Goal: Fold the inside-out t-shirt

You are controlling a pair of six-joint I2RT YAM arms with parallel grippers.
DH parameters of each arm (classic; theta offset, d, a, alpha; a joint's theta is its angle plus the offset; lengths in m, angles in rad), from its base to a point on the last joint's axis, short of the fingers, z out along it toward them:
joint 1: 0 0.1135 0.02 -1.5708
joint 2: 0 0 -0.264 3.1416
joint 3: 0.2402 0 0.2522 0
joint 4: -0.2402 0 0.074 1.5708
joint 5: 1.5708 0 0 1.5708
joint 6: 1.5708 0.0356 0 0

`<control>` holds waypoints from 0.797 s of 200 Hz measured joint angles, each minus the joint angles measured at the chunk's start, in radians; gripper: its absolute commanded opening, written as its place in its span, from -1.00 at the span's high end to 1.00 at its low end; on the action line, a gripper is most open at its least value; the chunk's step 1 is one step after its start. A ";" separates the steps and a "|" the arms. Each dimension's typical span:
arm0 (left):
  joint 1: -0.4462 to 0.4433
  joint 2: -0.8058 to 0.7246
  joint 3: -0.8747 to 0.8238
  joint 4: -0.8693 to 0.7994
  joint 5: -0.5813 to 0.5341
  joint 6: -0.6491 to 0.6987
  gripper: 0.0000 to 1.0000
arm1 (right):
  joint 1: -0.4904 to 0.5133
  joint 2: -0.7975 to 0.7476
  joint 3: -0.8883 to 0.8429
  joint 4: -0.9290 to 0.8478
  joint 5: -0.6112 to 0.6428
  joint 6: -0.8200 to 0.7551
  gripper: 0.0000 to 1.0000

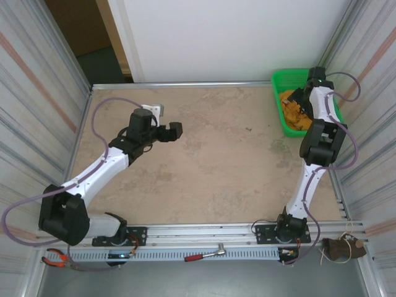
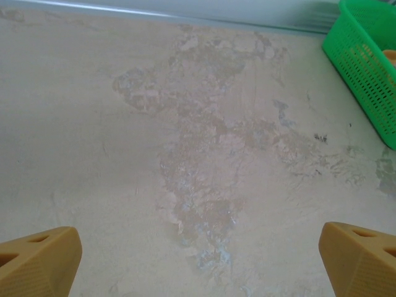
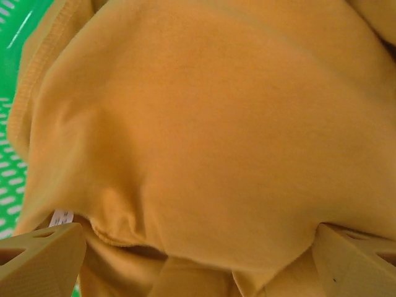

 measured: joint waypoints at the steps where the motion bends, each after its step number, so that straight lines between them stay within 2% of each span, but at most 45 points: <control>1: 0.000 0.002 0.000 0.000 0.002 -0.001 -0.97 | 0.000 0.003 0.004 -0.002 0.000 0.000 -0.76; 12: 0.000 0.014 0.002 0.000 0.008 -0.006 -0.97 | 0.000 0.043 0.060 -0.022 -0.001 -0.005 -0.57; 31: -0.007 0.022 0.003 0.000 0.013 -0.020 -0.97 | -0.001 0.093 0.128 -0.046 -0.017 -0.010 0.30; 44: -0.013 0.023 0.004 0.003 0.016 -0.027 -0.97 | -0.005 0.102 0.140 -0.055 -0.048 -0.008 0.75; 54: -0.019 0.023 0.004 0.004 0.019 -0.033 -0.97 | -0.011 0.102 0.140 -0.063 -0.081 -0.008 0.99; 84: -0.044 0.022 0.008 0.004 0.023 -0.049 -0.97 | -0.030 0.025 0.097 -0.023 -0.186 -0.008 1.00; 107: -0.068 0.019 0.017 0.005 0.022 -0.058 -0.97 | -0.036 -0.172 -0.023 0.079 -0.289 0.012 1.00; 124: -0.078 0.014 0.025 0.006 0.022 -0.066 -0.97 | -0.026 -0.329 -0.050 0.157 -0.366 0.042 1.00; 143: -0.079 0.003 0.034 0.006 0.022 -0.072 -0.97 | 0.025 -0.504 -0.050 0.251 -0.431 0.065 1.00; 159: -0.079 -0.015 0.039 0.004 0.019 -0.072 -0.97 | 0.117 -0.630 -0.043 0.310 -0.473 0.072 1.00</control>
